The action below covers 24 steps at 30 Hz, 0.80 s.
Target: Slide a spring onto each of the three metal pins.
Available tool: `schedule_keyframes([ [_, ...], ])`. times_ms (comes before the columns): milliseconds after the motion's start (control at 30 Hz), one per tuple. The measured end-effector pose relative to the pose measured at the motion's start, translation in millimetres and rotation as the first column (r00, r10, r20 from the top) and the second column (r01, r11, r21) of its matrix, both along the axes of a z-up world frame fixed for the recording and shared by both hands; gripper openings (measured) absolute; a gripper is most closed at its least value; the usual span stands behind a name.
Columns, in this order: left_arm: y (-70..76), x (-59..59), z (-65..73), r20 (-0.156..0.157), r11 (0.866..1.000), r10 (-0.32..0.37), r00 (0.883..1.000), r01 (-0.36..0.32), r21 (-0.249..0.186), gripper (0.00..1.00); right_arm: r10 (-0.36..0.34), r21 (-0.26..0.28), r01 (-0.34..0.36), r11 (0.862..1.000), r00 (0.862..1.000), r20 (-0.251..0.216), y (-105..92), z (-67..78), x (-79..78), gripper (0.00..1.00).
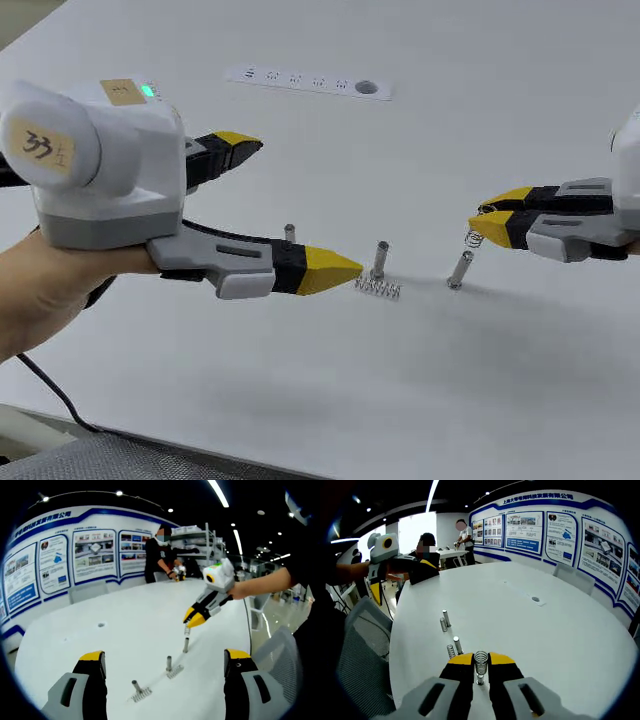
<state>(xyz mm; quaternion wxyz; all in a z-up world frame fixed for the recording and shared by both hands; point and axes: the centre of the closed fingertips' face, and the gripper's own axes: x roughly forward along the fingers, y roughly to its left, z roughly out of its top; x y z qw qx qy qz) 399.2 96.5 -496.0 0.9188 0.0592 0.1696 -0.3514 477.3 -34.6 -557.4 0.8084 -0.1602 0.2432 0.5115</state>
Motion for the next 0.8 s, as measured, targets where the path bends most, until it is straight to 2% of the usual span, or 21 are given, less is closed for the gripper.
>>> schedule_keyframes([
  [100, 0.2, -0.7, -3.4, -0.008, 1.0, 0.0, 1.0, 0.0, 0.003, 1.0, -0.005, 0.004, 0.005, 1.0, 1.0, -0.011, 0.4, -2.9, -0.5, 0.11],
  [200, -1.1, -2.8, -14.3, -0.028, 0.999, -0.011, 1.0, 0.013, 0.05, 1.0, 0.002, -0.016, -0.002, 1.0, 1.0, -0.005, 1.1, -6.7, -2.0, 0.11],
  [267, -2.1, -2.2, -15.3, -0.021, 0.998, -0.011, 1.0, 0.012, 0.056, 1.0, 0.0, -0.018, 0.0, 1.0, 1.0, -0.006, 0.8, -7.6, -1.8, 0.11],
  [367, -3.0, -1.4, -14.2, -0.023, 0.999, -0.012, 1.0, 0.012, 0.038, 1.0, -0.006, -0.009, 0.006, 1.0, 1.0, -0.007, 2.2, -7.3, -1.5, 0.11],
  [667, 3.3, -1.9, -18.9, -0.035, 0.999, -0.001, 0.999, 0.003, 0.044, 1.0, -0.011, -0.035, 0.01, 0.999, 1.0, -0.015, 1.4, -15.1, -4.6, 0.11],
  [800, 2.6, -4.8, -19.2, -0.056, 1.0, 0.008, 0.998, -0.008, -0.003, 1.0, -0.018, -0.036, 0.017, 0.999, 0.999, -0.031, 3.0, -20.7, -6.1, 0.11],
])
